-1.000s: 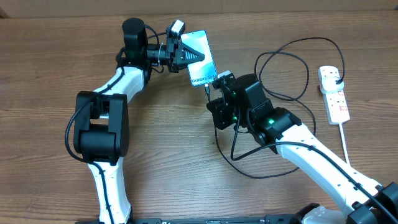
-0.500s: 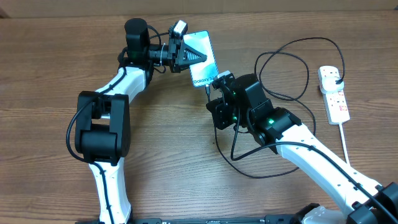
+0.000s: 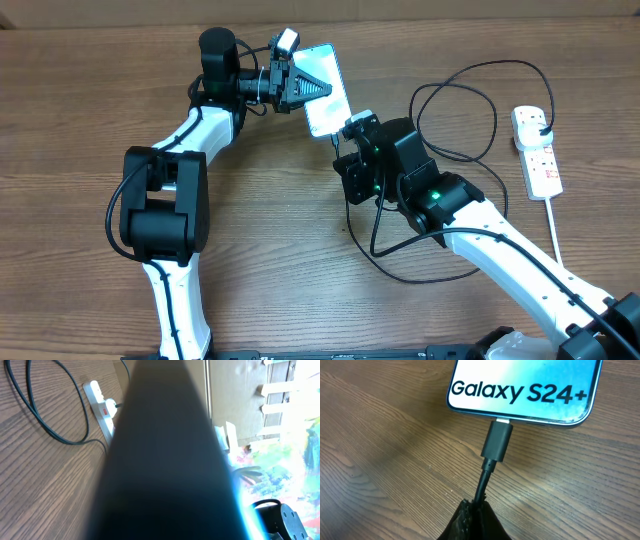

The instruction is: Plug charger to phone and switch on socket

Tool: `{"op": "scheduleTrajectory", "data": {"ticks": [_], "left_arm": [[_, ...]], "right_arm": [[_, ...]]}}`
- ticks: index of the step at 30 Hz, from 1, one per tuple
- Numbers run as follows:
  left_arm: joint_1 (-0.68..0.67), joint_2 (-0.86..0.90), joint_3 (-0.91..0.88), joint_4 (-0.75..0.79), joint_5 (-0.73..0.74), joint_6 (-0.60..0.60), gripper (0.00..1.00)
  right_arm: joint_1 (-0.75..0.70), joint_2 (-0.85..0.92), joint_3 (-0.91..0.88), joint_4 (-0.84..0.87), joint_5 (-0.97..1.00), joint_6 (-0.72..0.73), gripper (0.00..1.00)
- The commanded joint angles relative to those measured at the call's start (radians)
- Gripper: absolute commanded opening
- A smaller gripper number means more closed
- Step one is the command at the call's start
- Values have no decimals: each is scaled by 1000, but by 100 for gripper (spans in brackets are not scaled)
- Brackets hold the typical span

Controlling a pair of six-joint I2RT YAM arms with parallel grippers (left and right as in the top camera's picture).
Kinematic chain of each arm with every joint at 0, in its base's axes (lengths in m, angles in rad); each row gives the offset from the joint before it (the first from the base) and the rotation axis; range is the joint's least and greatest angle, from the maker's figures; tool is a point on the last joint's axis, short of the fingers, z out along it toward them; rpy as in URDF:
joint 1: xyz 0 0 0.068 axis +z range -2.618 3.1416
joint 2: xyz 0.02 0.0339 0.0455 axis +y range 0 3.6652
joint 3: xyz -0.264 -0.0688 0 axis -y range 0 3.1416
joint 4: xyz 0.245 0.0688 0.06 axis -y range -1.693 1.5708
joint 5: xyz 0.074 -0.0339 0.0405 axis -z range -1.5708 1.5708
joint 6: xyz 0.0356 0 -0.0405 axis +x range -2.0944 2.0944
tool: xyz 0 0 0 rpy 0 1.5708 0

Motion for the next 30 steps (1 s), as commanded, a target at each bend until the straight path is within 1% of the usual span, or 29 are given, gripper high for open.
{"op": "scheduleTrajectory", "data": {"ticks": [1,8,14,15,18,23,28,30], "left_arm": [[-10,-8,20,5,50,7,4],[-10,-8,20,5,50,4,4],[-10,-8,20,33,50,4,4],[-10,-8,20,37,50,4,4],[-10,-8,20,48,51,8,4],[-10,-8,20,50,51,23,4],[-10,-8,20,50,51,39,4],[-10,-8,20,50,51,58,4]], "right_arm": [[-1,-6,39,22,42,3,11],[-1,-6,39,26,42,3,24],[2,31,39,53,41,3,24],[2,45,39,57,41,3,24],[2,56,39,69,42,3,17],[2,56,39,110,42,3,9],[1,56,39,132,69,0,4],[1,56,39,142,77,-1,4]]}}
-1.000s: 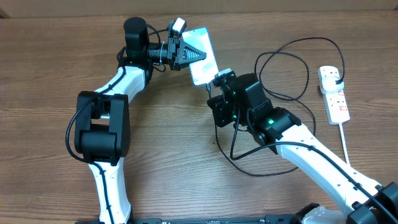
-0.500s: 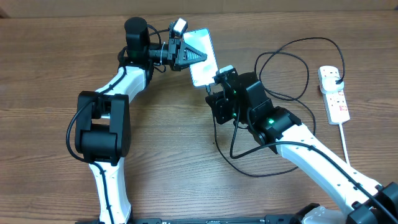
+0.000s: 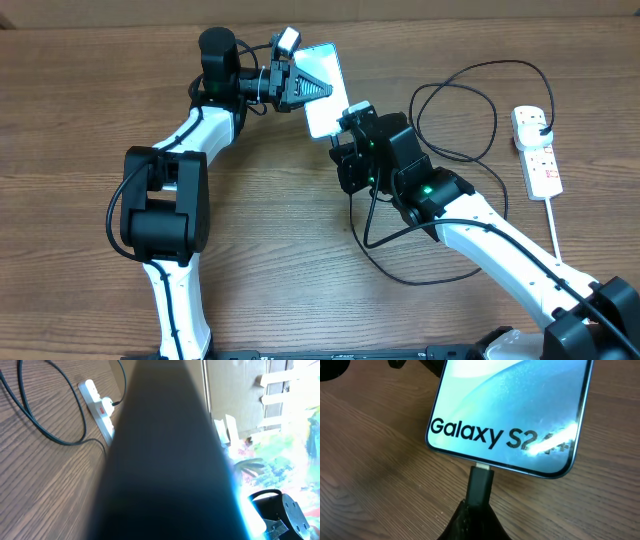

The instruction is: Plug charger to phone and switch on socket

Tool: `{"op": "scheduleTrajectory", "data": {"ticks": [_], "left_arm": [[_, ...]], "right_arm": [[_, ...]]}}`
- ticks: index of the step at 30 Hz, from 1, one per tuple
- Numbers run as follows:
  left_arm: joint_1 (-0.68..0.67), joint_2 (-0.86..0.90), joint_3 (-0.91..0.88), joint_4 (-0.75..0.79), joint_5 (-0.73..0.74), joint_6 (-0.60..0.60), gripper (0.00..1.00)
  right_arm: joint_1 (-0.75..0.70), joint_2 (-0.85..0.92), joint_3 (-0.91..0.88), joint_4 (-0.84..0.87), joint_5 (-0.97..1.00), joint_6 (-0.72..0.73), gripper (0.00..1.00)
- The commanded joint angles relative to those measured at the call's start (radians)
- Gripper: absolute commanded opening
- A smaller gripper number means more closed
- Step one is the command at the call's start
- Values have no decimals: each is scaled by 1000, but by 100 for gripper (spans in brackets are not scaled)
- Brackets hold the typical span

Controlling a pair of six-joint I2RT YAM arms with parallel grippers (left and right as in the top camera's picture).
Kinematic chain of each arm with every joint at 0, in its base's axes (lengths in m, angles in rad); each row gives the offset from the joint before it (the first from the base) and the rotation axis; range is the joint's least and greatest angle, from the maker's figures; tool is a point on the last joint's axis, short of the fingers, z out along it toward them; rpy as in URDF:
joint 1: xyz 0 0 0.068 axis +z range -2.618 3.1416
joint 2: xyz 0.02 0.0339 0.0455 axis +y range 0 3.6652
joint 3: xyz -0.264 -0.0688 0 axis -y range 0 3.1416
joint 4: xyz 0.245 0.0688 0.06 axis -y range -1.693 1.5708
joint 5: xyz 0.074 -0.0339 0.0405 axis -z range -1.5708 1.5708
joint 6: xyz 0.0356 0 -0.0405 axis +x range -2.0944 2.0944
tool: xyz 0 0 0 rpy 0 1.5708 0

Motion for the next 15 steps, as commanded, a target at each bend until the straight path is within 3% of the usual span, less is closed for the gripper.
{"op": "scheduleTrajectory", "data": {"ticks": [1,15], "left_arm": [[-9,-8,20,7,29,61,4],[-44,-8,20,7,30,74,4]], "right_arm": [[2,0,30,45,32,-8,4],[2,0,32,185,32,-57,4]]}}
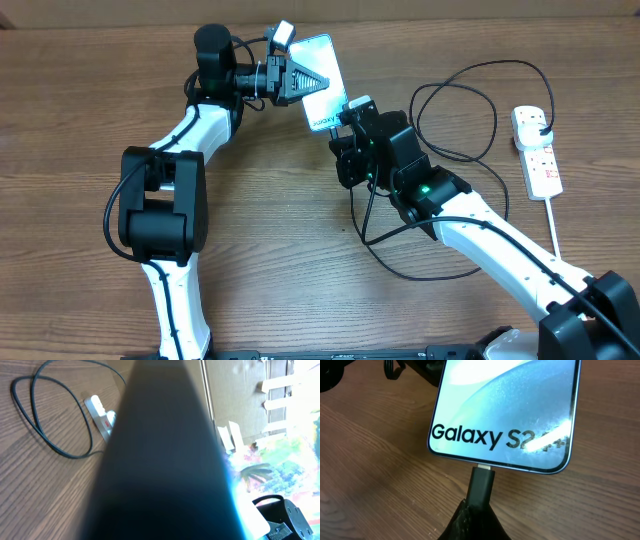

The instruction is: Plug charger to phone and switch on socket

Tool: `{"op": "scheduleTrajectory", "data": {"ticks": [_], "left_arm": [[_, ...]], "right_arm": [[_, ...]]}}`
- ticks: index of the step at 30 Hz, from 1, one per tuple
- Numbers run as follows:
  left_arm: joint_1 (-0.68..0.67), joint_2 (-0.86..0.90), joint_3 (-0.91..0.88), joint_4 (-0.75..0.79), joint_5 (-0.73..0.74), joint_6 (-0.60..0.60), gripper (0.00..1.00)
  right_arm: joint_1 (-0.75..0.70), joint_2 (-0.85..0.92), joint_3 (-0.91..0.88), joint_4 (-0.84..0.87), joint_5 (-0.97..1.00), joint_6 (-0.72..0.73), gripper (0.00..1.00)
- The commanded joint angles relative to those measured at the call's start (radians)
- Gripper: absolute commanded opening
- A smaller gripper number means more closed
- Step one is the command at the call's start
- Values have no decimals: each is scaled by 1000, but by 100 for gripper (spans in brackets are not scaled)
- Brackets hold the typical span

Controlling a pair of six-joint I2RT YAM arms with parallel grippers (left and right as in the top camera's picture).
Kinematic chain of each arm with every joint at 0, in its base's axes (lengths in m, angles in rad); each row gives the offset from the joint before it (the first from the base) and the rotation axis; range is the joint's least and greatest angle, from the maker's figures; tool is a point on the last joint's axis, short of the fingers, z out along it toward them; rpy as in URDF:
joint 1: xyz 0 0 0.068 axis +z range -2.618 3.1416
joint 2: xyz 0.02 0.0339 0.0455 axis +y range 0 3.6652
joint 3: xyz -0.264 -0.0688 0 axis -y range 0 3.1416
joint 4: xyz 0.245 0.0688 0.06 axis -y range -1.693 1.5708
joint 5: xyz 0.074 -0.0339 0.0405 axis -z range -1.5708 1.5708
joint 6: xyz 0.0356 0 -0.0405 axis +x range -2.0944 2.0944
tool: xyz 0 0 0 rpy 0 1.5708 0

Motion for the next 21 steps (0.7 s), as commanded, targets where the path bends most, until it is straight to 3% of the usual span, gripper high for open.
{"op": "scheduleTrajectory", "data": {"ticks": [1,4,12,15,16,21], "left_arm": [[-54,-8,3,3,70,50,4],[-55,-8,3,3,69,49,4],[-56,-8,3,4,-2,44,4],[-56,-8,3,4,-96,8,4],[-57,-8,3,4,-163,-11,4],[-81,-8,3,3,-403,-100,4]], "right_arm": [[2,-18,40,96,19,-58,4],[2,-18,40,95,39,-58,5],[2,-58,40,91,37,32,40],[2,-100,40,87,33,56,57],[2,-129,40,79,34,56,66],[-10,-224,40,48,39,55,80]]}}
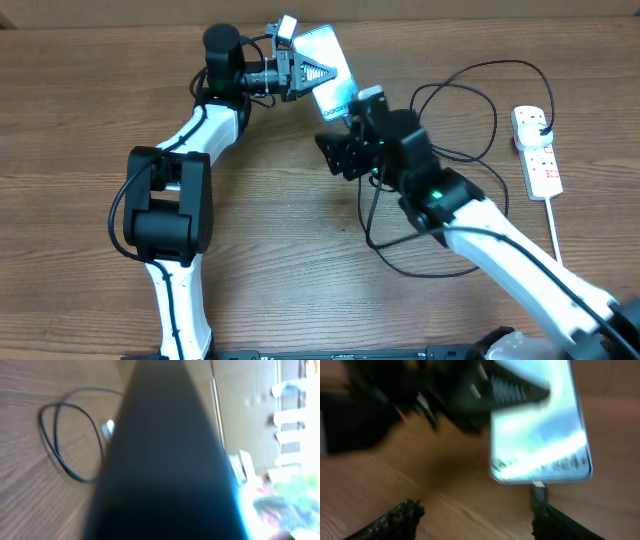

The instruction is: Plug charger to phone and switch on socket

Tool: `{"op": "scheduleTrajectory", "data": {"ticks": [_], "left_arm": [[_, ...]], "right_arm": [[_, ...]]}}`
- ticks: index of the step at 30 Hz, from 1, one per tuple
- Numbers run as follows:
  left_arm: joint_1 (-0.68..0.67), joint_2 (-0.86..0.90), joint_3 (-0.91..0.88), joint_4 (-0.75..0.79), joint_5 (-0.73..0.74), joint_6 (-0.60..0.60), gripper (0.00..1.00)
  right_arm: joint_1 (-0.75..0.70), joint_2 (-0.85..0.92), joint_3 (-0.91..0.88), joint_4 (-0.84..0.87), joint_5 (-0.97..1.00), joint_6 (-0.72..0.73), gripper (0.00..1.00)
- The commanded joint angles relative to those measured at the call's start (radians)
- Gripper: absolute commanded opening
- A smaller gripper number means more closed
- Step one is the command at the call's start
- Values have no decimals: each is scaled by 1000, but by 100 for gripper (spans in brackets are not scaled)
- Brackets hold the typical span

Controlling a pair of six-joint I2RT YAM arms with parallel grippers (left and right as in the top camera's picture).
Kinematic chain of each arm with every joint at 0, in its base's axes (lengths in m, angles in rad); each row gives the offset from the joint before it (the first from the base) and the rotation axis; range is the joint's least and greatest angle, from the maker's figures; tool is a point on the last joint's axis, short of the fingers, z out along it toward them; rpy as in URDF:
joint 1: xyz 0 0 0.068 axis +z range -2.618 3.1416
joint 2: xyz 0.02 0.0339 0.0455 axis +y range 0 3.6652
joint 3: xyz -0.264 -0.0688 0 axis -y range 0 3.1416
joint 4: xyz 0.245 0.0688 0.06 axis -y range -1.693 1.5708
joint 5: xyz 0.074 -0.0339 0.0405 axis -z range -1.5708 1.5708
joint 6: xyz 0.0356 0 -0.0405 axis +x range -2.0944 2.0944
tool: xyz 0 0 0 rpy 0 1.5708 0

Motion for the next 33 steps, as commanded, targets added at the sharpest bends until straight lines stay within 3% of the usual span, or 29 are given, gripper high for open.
{"op": "scheduleTrajectory", "data": {"ticks": [1,6,10,16,26,29,33], "left_arm": [[-53,-8,-1,8,-233,-84,4],[-143,-8,-1,8,-480,-135,4],[-216,-8,-1,-5,-501,-75,4],[-266,-8,0,-295,-321,233,4],[-121,-8,0,-782,-71,681,4],[-99,-8,0,-931,-115,799,4],[-100,-8,4,-1140,-352,890,4]], "right_arm": [[-17,-124,41,-6,7,0,84],[-78,-211,40,-59,7,0,93],[-130,-238,40,-81,7,0,96],[-159,-240,40,-84,6,0,97],[-159,-236,40,-71,6,31,100],[-159,-234,40,-49,6,31,100],[-159,-233,40,-22,5,31,100]]}}
